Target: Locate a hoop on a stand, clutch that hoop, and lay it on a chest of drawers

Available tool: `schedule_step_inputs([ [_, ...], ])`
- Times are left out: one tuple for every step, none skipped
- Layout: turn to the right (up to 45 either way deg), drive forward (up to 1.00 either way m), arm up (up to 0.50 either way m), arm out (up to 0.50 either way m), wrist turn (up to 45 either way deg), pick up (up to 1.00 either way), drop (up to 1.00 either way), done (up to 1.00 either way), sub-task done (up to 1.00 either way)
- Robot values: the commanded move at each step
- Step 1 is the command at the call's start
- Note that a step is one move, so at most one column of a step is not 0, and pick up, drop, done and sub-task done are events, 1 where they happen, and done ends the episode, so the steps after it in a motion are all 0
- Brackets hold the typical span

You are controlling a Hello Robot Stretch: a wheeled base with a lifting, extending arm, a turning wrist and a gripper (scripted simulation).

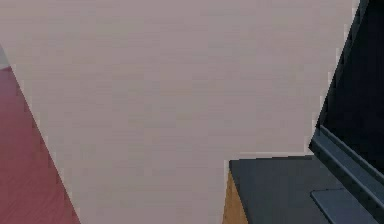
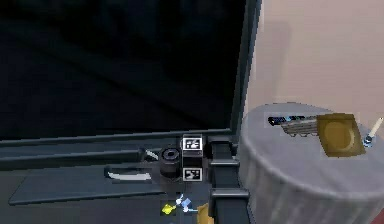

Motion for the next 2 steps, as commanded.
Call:
schedule_step_inputs([
  [0.0,0.00,0.00,0.00,27.0,0.00,0.00,0.00,0.00],
  [0.0,0.00,-0.30,0.00,0.0,0.00,0.00,0.00,0.00],
])
